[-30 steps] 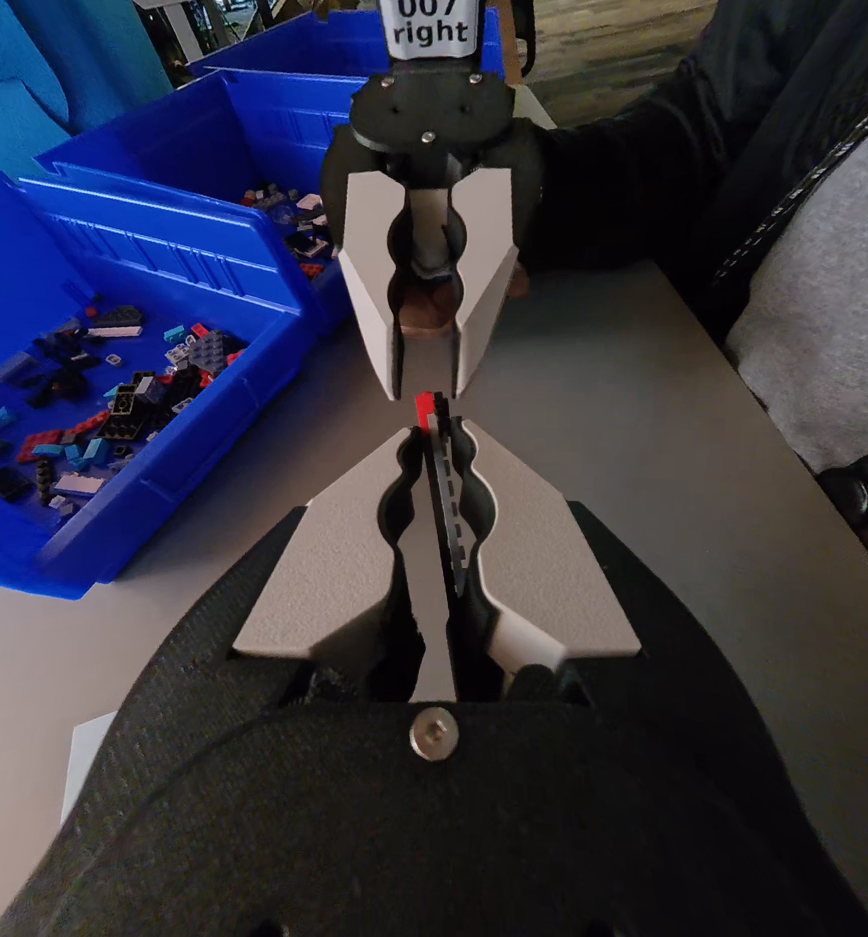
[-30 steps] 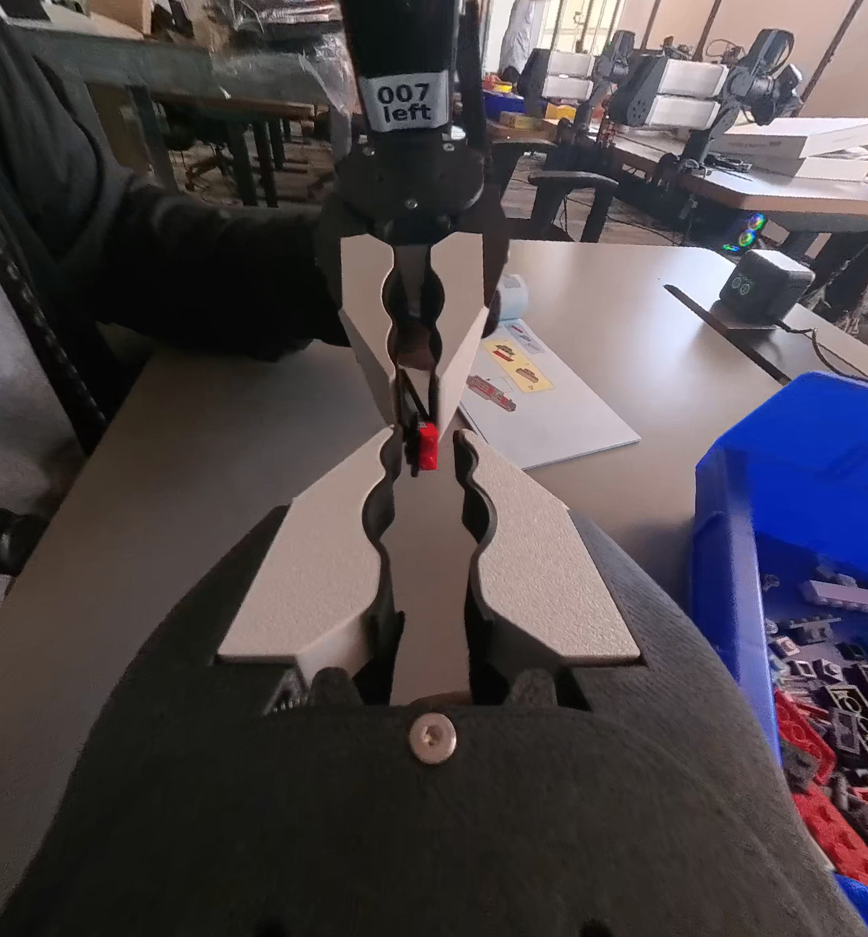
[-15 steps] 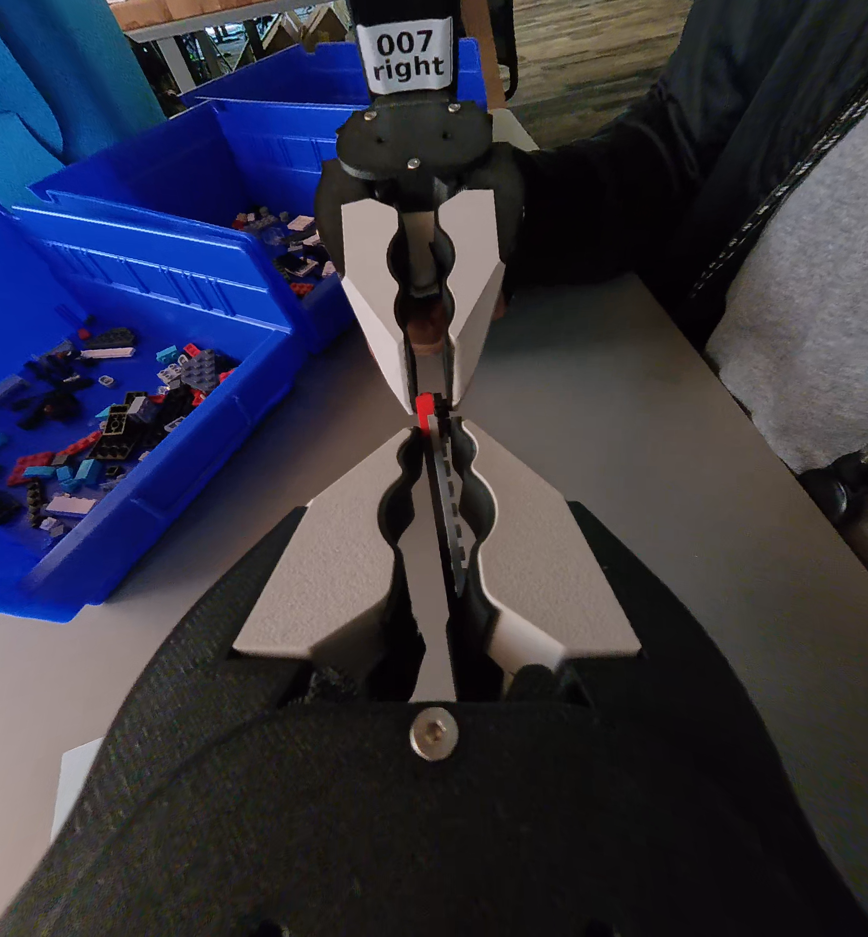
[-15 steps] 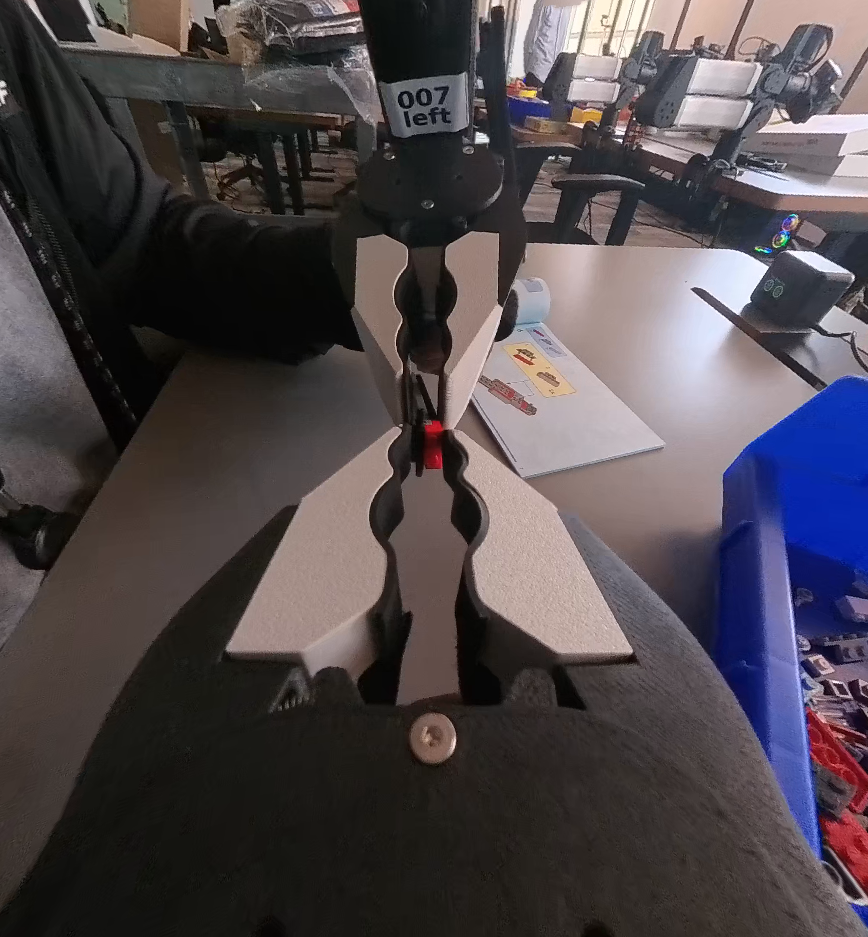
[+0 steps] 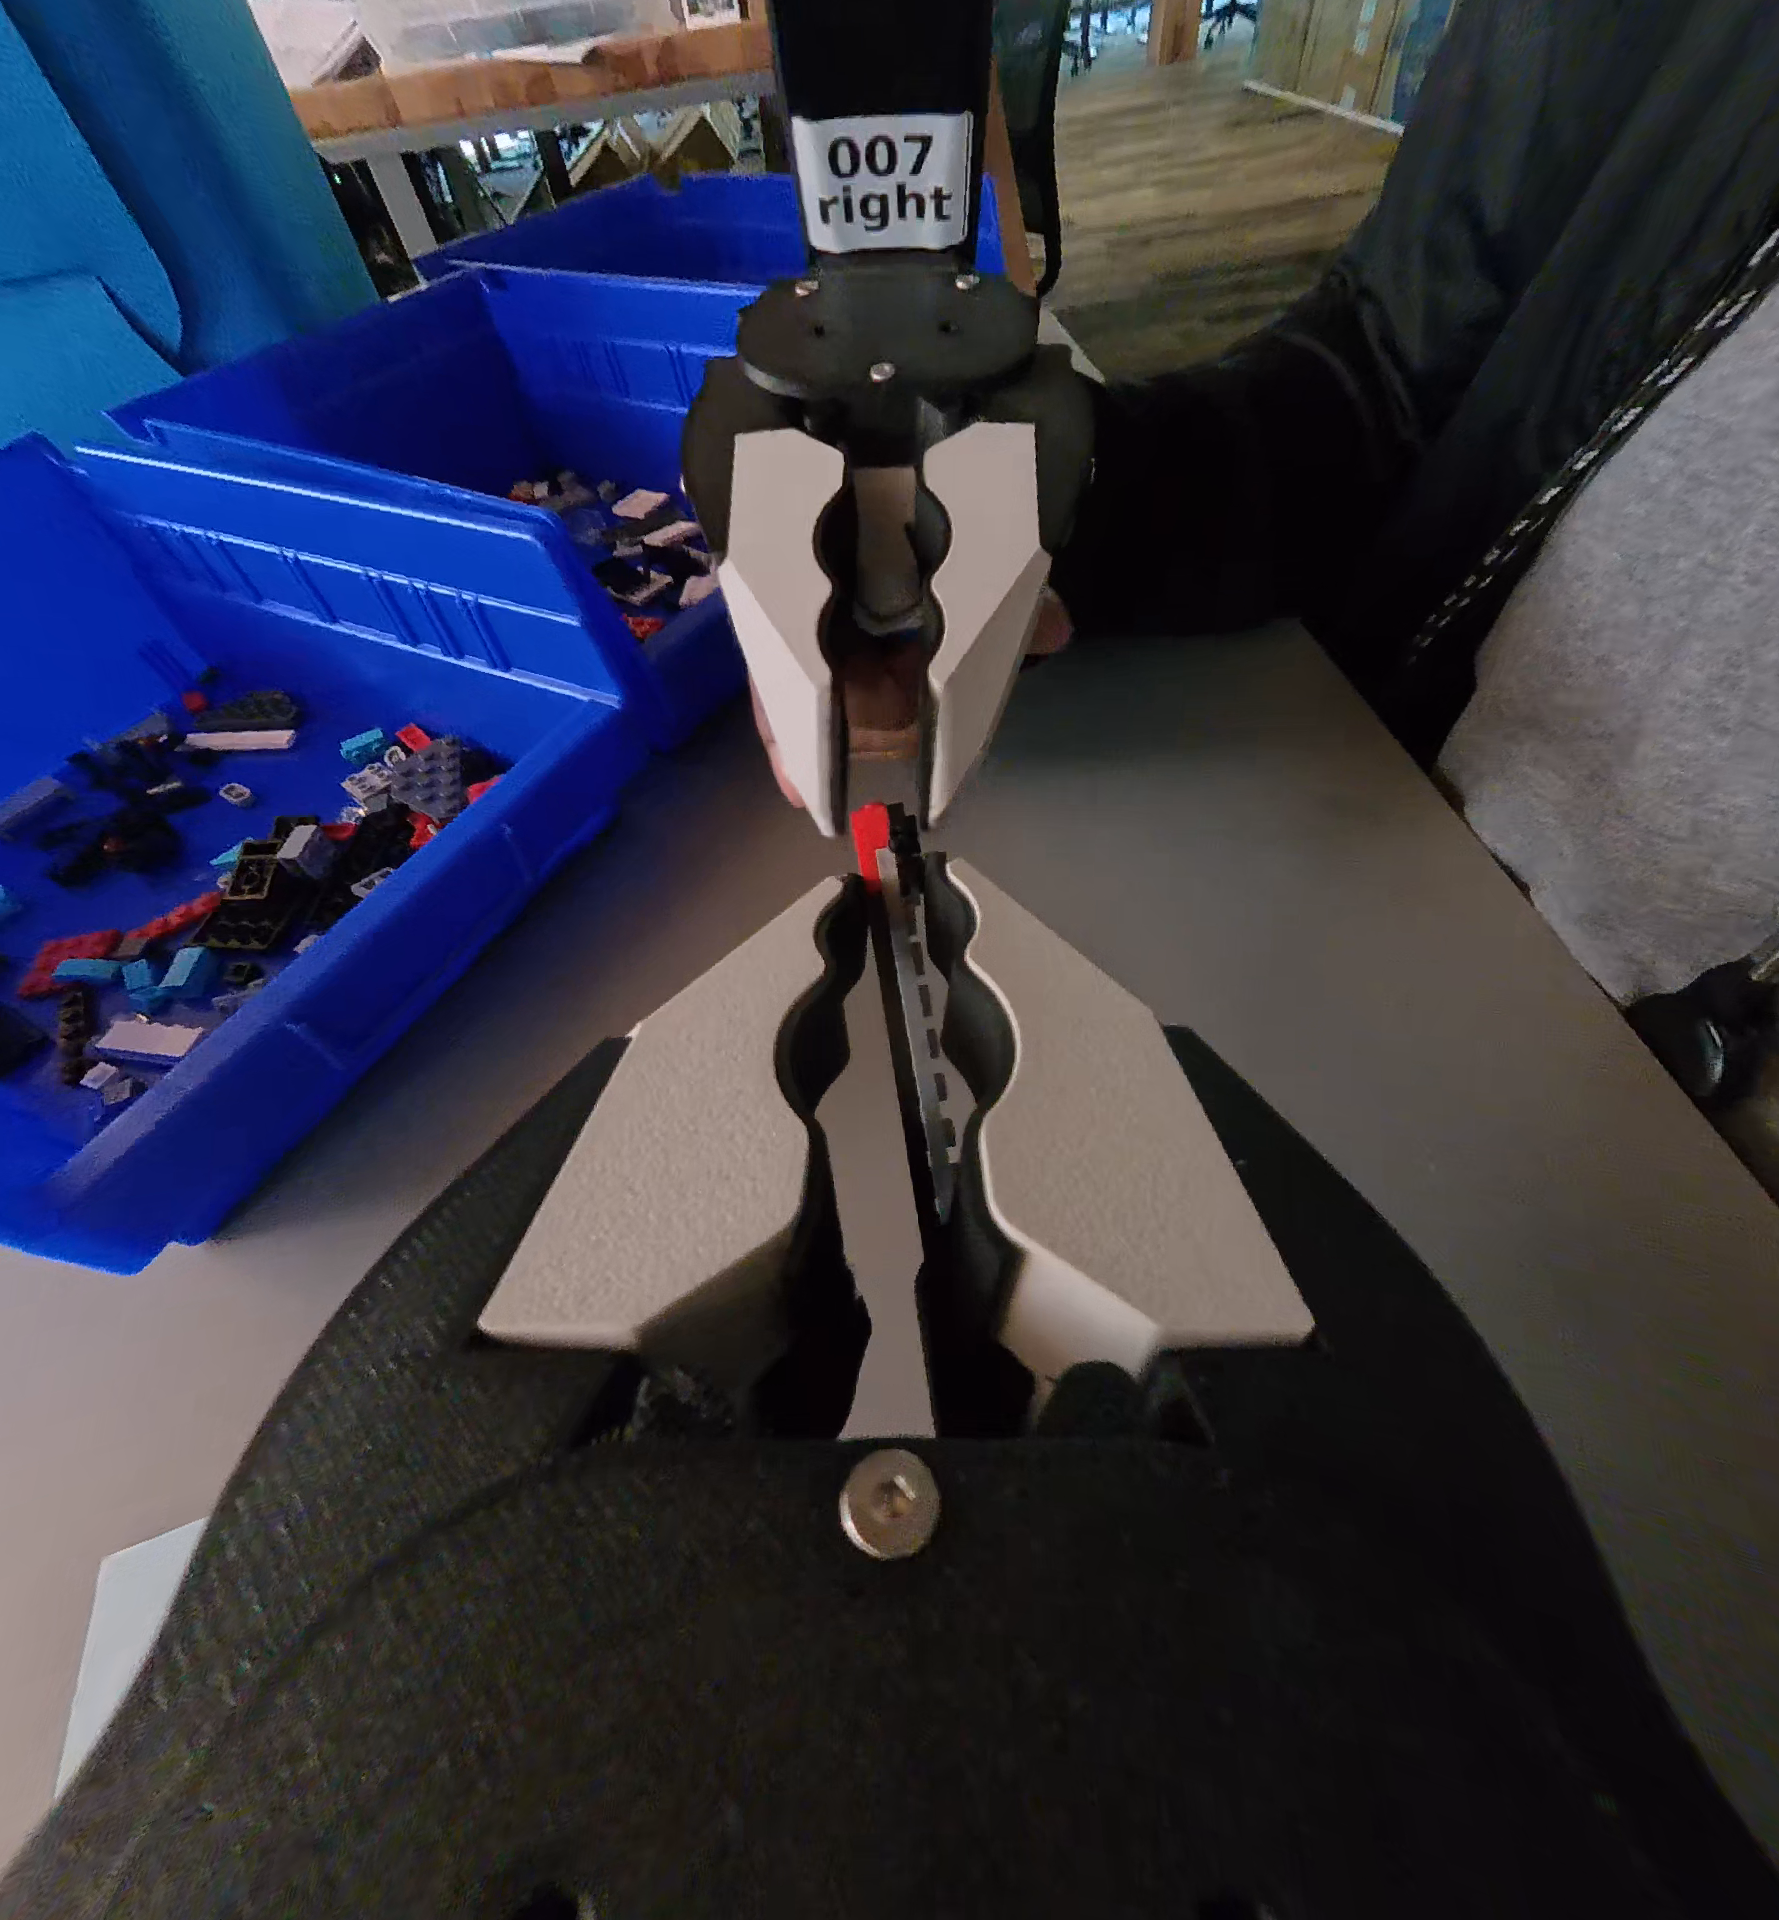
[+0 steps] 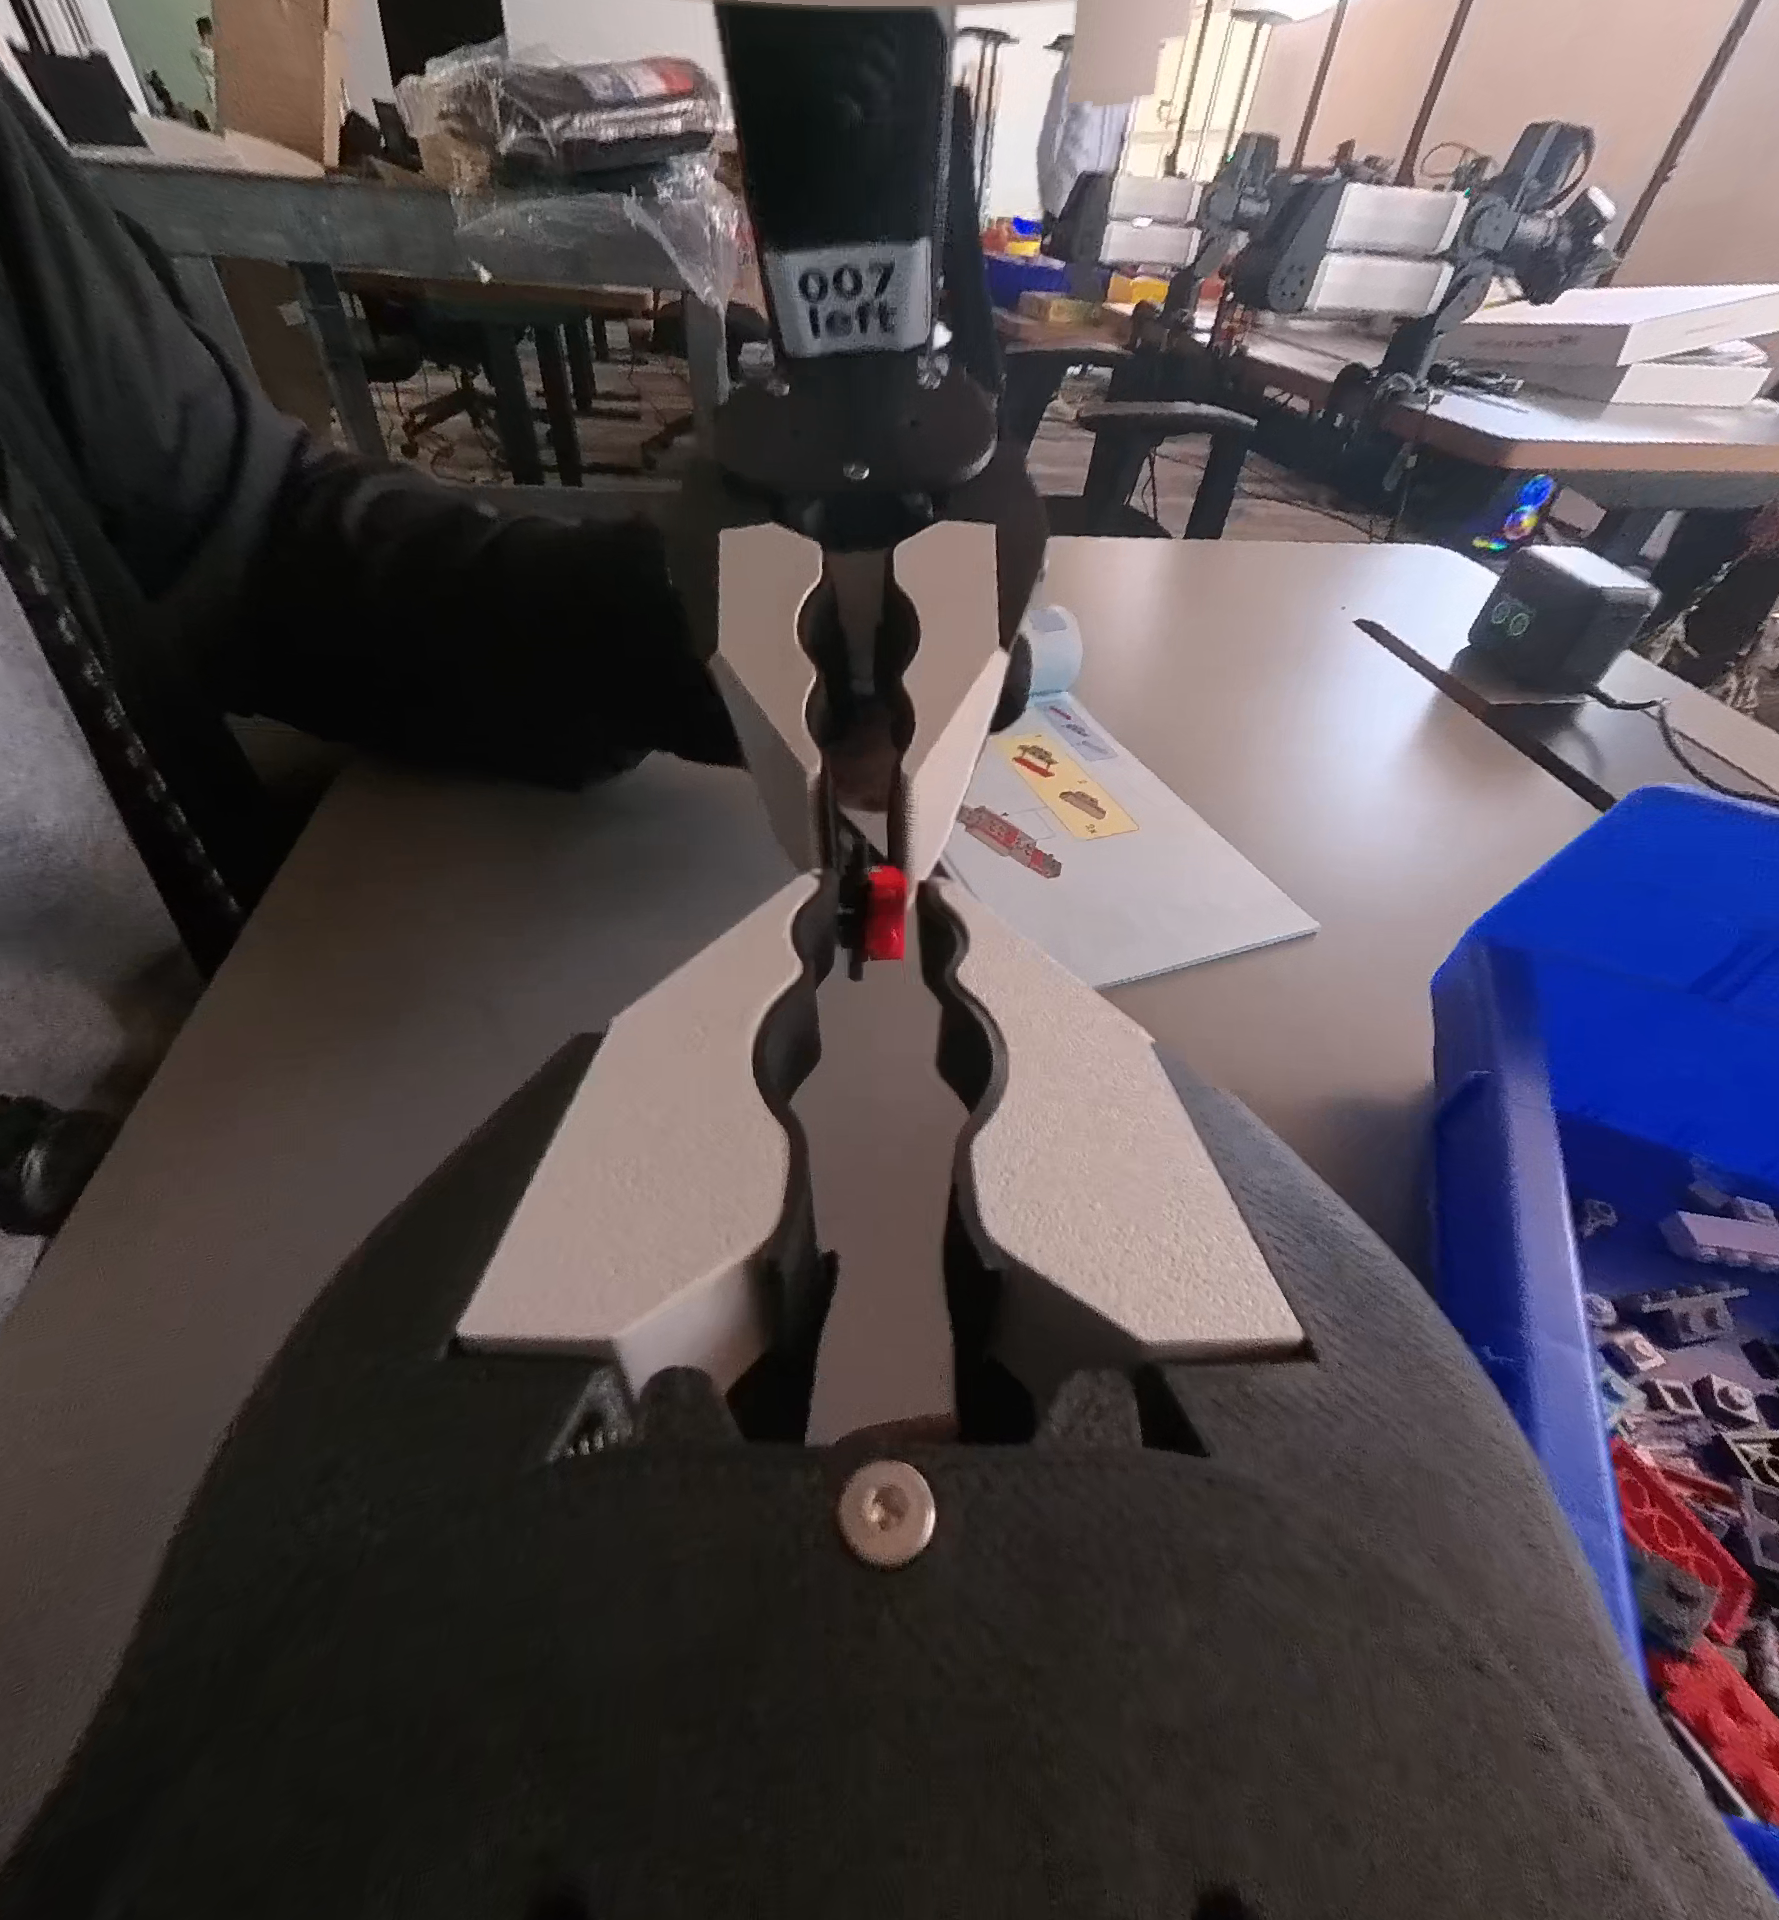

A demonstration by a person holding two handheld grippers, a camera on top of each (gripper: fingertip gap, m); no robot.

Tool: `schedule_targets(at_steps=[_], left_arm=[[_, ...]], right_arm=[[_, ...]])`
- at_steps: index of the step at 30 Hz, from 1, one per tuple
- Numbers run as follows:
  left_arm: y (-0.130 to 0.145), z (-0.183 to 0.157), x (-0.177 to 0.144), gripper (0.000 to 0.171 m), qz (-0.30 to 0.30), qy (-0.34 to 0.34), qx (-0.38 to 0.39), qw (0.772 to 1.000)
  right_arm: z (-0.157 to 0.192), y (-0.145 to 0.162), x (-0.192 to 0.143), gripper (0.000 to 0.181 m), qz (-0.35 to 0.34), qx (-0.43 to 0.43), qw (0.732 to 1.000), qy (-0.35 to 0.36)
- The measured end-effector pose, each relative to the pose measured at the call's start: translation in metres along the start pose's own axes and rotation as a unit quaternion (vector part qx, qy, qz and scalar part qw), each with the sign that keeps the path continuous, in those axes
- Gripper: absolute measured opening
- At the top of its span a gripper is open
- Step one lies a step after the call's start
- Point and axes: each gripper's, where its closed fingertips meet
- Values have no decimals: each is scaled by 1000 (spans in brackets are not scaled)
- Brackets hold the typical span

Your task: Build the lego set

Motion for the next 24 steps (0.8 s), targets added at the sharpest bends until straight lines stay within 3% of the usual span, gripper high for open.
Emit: schedule_targets(at_steps=[3,12,24], left_arm=[[-7,1,-4,10,-30,2,-7,1000],[-26,-2,-13,10,-107,25,-24,994],[-33,-10,-17,10,-140,31,3,990]], right_arm=[[-3,-9,-6,25,-29,21,999,-2],[2,-18,-6,22,-50,30,998,-12],[11,-27,-6,15,-70,16,997,-21]])
Point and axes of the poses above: each gripper's, where its closed fingertips meet, x out along the fingers, y out of its underside, z = x × y across the jaws, and after that the axes turned 5 degrees about z, right-handed
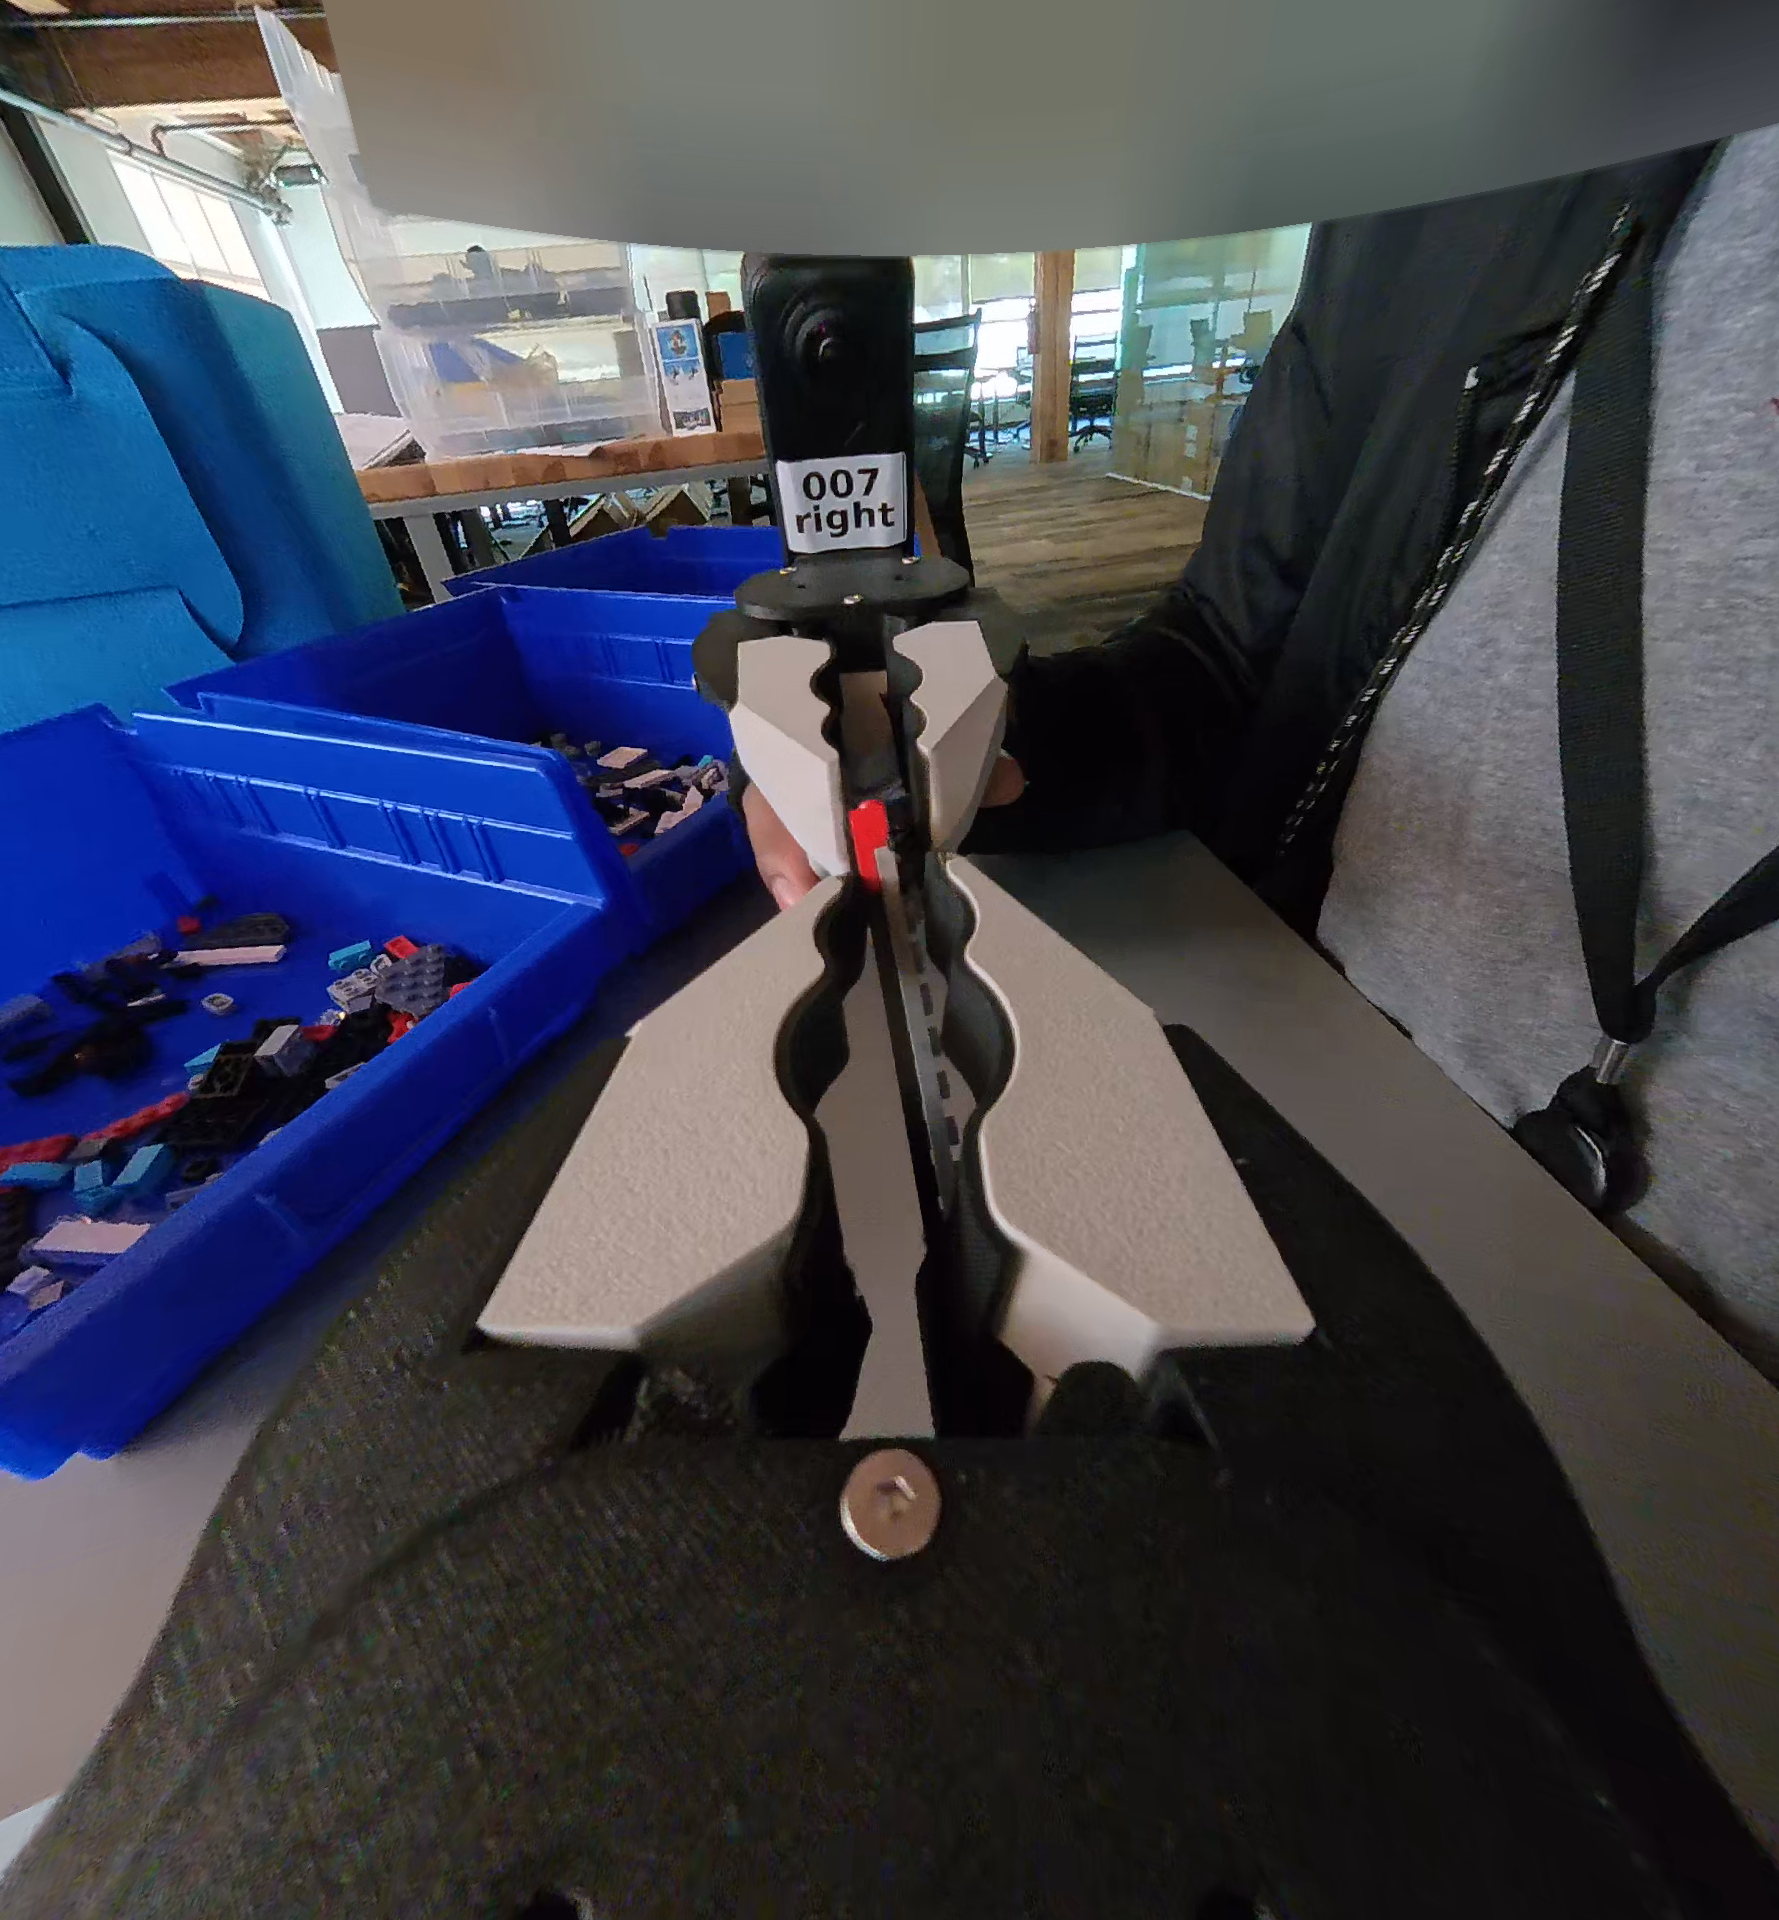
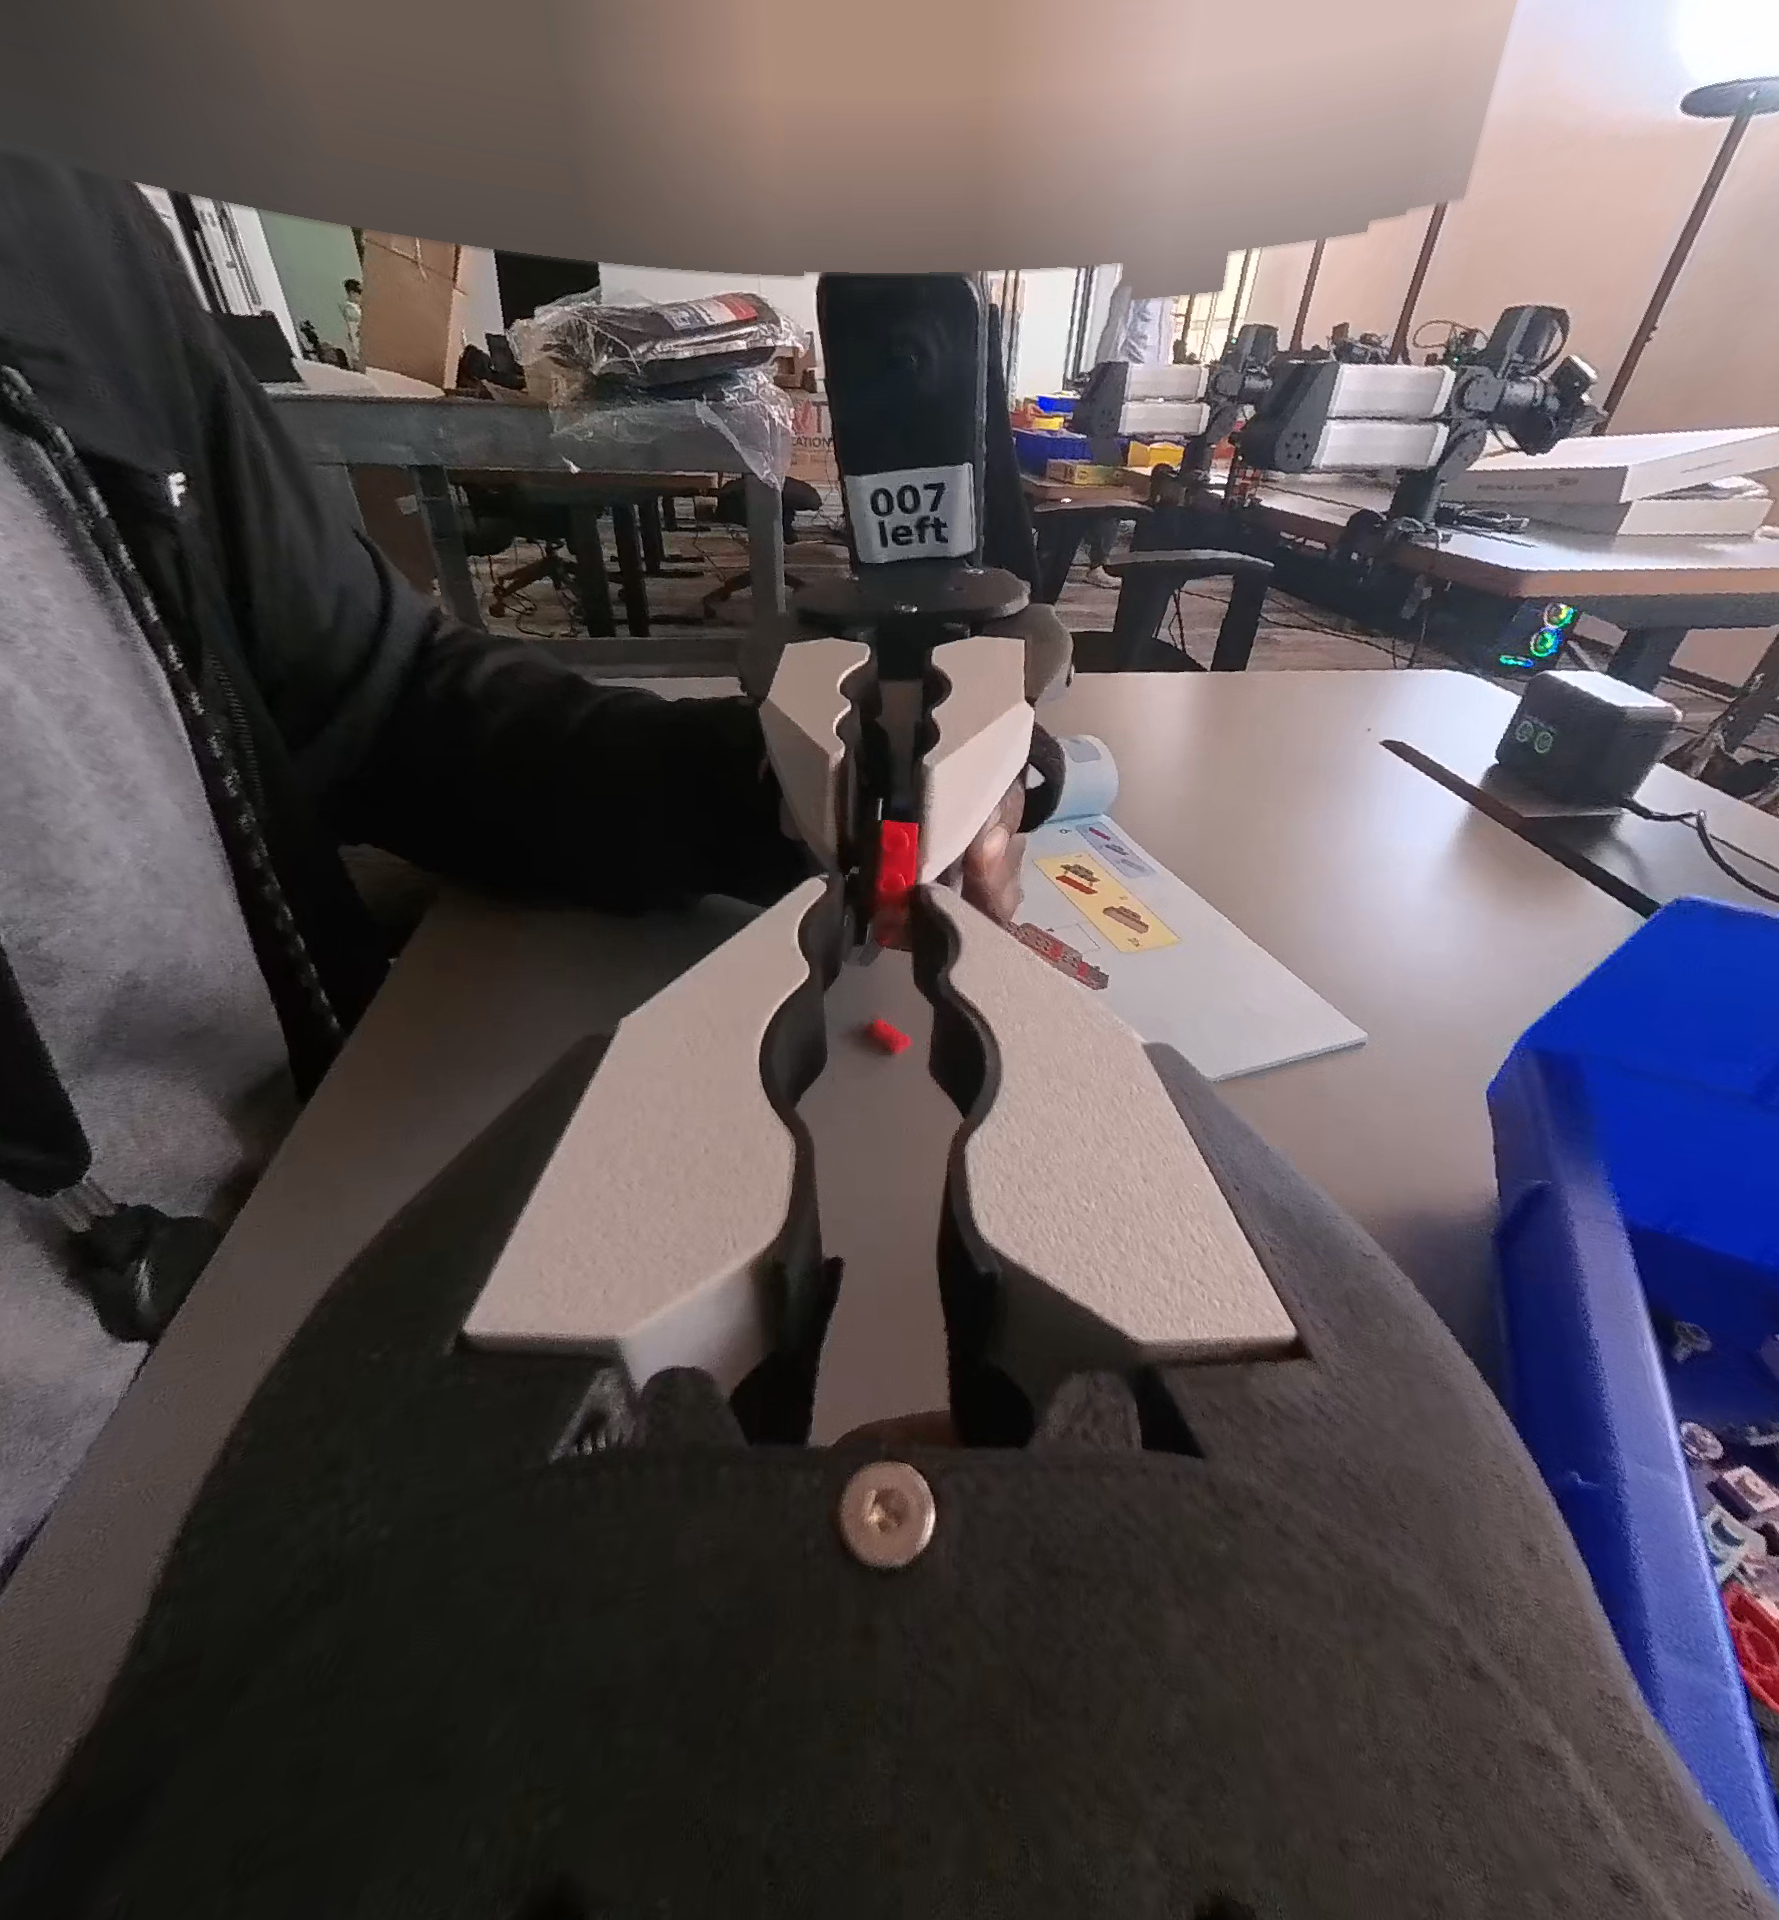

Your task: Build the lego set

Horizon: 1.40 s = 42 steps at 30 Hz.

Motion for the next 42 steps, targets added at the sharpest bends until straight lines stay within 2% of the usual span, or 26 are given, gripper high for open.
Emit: schedule_targets(at_steps=[6,22,28,30,33,37,42], left_arm=[[-4,-6,-1,10,-9,13,11,1000],[6,-6,-1,10,20,23,-7,1000],[9,-2,0,11,25,32,-70,997],[10,-2,1,15,28,33,-77,996],[12,-1,2,11,39,25,-72,996],[7,0,0,10,18,24,-65,997],[-4,5,-5,10,-24,17,-81,996]], right_arm=[[6,-4,0,15,-13,-22,1000,-8],[4,6,2,14,25,-28,999,-4],[-3,10,2,15,37,-38,998,19],[-5,11,2,15,41,-38,998,21],[-3,13,2,15,47,-41,998,18],[-3,7,2,15,27,-36,999,22],[-11,0,-1,26,3,0,999,38]])
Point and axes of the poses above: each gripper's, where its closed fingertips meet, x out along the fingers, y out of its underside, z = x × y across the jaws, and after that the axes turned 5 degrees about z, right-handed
